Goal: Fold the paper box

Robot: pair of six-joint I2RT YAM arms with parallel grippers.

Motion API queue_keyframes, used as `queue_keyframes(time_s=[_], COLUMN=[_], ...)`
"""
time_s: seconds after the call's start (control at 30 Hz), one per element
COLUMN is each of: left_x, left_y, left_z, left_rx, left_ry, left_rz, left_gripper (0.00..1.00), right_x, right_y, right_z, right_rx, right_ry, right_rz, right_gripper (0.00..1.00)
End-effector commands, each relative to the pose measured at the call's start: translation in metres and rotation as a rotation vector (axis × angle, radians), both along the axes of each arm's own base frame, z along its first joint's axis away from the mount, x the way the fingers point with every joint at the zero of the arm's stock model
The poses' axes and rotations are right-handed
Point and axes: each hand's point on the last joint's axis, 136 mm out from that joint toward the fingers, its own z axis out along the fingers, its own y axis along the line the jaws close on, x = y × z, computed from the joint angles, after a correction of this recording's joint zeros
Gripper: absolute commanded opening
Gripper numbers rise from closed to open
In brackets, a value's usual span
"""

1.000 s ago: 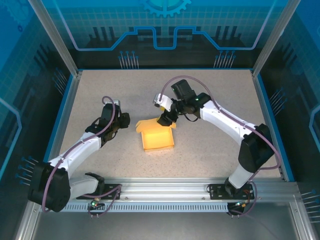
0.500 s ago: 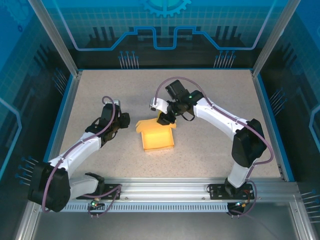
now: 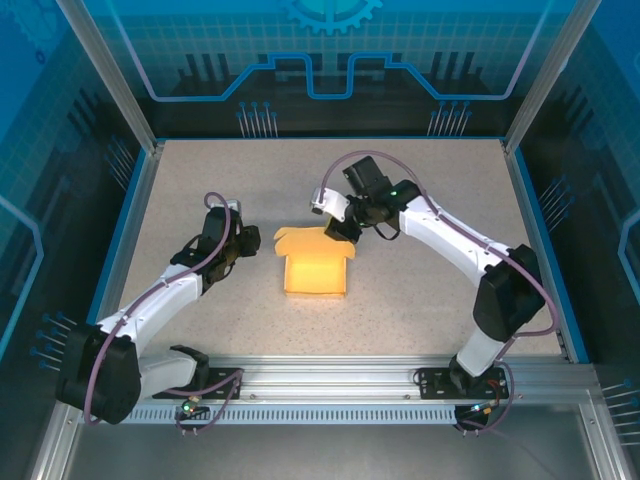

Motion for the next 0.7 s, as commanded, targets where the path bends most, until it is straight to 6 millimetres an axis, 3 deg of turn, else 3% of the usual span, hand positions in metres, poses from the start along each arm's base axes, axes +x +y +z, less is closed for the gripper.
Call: queue_keyframes(time_s=[0.0,0.47,0.67], left_x=[0.006,0.003,-0.004], left_y=[-0.001,-0.003,-0.022], left_z=[0.007,0.013,0.023], left_rx=[-0.004,-0.018,-0.111], left_ry=[-0.013,-0.023,-0.035], left_rz=[-0.014,-0.022,-0.096], left_gripper=[0.44,0.44,0.44], right_x=[0.008,0.025,0.022], right_y=[-0.017,-0.058,-0.055], right_z=[0.006,0.01,0.016], right_rx=[-0.002,0.016,0.066], right_ry=[-0.017,-0.02,-0.002], right_rz=[-0.082,-0.297,-0.301], right_gripper=[0.15,0.12,0.21])
